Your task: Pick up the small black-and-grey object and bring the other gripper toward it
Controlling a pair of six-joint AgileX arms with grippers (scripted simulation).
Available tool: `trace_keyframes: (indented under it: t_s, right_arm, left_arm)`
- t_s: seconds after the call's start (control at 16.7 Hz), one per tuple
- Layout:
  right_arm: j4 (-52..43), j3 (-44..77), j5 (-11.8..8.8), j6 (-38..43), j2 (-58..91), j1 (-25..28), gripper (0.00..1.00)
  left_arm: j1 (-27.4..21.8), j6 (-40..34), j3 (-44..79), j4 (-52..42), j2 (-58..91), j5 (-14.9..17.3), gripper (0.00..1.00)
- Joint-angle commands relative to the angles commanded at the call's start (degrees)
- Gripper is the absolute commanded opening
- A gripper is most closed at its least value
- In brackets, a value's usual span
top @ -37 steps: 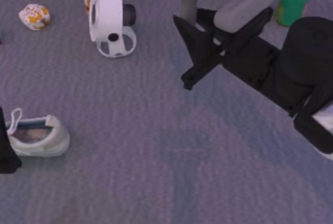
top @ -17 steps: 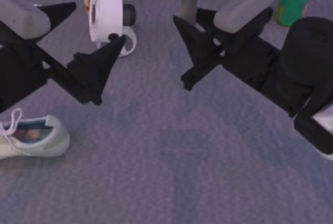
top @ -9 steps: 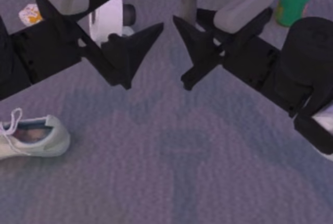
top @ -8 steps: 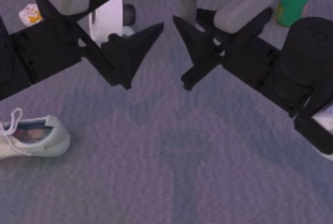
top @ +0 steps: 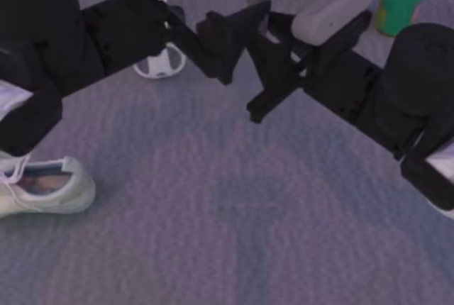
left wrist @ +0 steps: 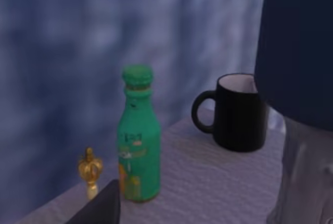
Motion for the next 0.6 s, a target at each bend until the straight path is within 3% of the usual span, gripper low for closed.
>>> trace_keyframes:
  t_s: [0.24,0.54,0.6]
  right_arm:
    - [0.0,0.0,0.0,0.0,0.0,0.0,0.0]
    - [0.0,0.0,0.0,0.0,0.0,0.0,0.0]
    - [0.0,0.0,0.0,0.0,0.0,0.0,0.0]
  left_arm:
    - [-3.8,-0.1,6.2,2.1,8.2,-3.6,1.0]
    - [-4.2,-0.1,6.8,2.2,8.9,-4.0,1.0]
    - [-4.2,-0.1,6.8,2.2,8.9,-4.0,0.92]
